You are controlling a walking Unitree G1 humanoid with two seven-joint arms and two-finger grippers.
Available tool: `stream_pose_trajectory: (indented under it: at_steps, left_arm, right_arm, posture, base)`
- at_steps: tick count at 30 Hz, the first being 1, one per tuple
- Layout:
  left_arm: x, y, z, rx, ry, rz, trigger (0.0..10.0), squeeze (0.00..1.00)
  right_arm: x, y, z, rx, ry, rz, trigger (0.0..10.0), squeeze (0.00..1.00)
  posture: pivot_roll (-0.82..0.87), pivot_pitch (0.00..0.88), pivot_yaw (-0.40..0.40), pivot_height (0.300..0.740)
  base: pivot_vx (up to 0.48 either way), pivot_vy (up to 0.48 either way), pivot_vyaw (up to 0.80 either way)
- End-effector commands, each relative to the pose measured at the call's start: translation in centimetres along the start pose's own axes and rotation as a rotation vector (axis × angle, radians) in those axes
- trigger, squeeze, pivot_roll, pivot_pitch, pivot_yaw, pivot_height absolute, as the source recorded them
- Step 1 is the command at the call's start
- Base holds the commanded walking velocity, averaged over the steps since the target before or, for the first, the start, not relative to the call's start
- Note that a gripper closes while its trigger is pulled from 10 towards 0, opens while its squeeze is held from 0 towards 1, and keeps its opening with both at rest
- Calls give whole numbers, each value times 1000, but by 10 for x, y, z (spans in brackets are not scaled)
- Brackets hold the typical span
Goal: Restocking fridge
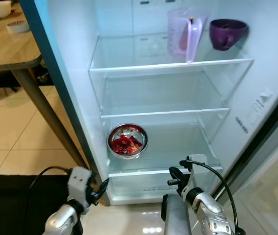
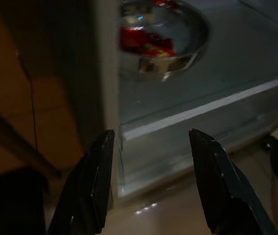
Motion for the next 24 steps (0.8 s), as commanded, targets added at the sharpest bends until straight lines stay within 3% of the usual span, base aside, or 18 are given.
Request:
stream_pose_trajectory:
  at_steps: [1,10,16,24]
  left_arm:
    - [-13,-14,-13,37,-55,-32,10000,0]
    - [-21,-29,-22,20,-105,-118,10000,0]
    - [-29,-18,-25,-103,-155,-216,10000,0]
    - [-40,-13,-31,-111,-213,-274,10000,0]
  right_arm:
    - [-6,-3,3,19,-13,9,10000,0]
    - [-13,-3,5,22,-42,11,10000,0]
    - [-20,2,3,6,-62,30,10000,0]
    - [-35,6,0,-42,-121,48,10000,0]
  posture:
    - [-106,89,92,374]
    - [-107,77,81,414]
    - [-97,67,73,439]
    - [-84,44,72,453]
  base:
    - [0,0,0]
    - [0,0,0]
    - [0,0,0]
    - [0,0,0]
Point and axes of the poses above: a point about 5 cm out from each wrist's last joint towards the gripper, its own z axis pointing out of the wrist towards the gripper, its own x axis along the axis of the wrist's last joint, y = z × x, the point moved 1 cm from there along z, pointing out of the wrist towards the gripper, and after that the axes turned 9 degrees about z, right-handed, at the moved point
